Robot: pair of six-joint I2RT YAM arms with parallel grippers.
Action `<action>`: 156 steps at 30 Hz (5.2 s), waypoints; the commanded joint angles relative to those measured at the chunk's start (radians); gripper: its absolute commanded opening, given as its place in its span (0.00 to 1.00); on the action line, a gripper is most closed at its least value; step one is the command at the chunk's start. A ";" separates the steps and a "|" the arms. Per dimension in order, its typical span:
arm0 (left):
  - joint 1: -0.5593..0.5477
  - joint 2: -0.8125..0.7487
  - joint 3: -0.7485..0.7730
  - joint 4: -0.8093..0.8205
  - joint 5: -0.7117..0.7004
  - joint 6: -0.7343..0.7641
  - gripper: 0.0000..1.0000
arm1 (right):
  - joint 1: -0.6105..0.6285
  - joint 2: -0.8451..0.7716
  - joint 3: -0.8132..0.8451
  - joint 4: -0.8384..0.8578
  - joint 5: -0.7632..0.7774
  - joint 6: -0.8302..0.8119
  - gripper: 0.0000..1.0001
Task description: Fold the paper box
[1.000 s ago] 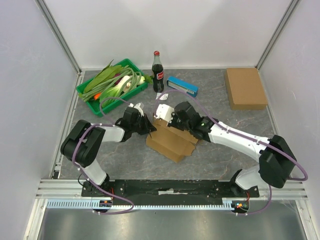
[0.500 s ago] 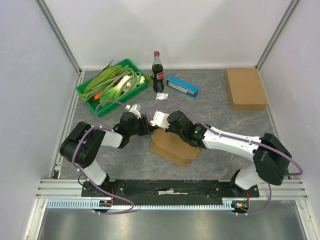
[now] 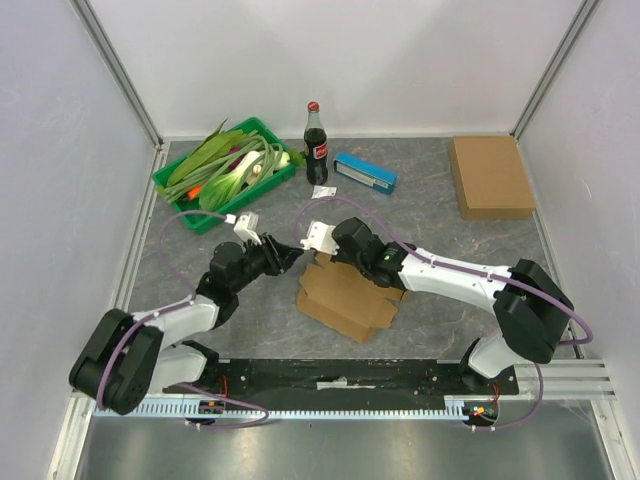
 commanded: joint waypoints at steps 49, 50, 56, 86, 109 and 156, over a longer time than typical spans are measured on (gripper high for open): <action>-0.190 0.379 0.288 0.322 -0.360 0.513 0.02 | -0.196 -0.132 0.213 -0.300 -0.106 0.538 0.86; -0.195 0.382 0.285 0.337 -0.373 0.504 0.02 | -0.196 -0.156 0.224 -0.398 -0.080 0.594 0.92; -0.254 0.383 0.291 0.331 -0.501 0.484 0.02 | -0.208 -0.330 0.251 -0.481 -0.240 1.181 0.98; -0.346 0.333 0.228 0.391 -0.805 0.396 0.02 | -0.119 -0.144 -0.164 0.273 0.032 2.770 0.65; -0.365 0.340 0.171 0.466 -0.726 0.373 0.10 | -0.146 0.000 -0.246 0.517 0.028 2.837 0.00; 0.178 0.509 0.338 0.290 0.499 0.316 0.72 | -0.295 -0.043 -0.431 0.834 -0.165 2.639 0.00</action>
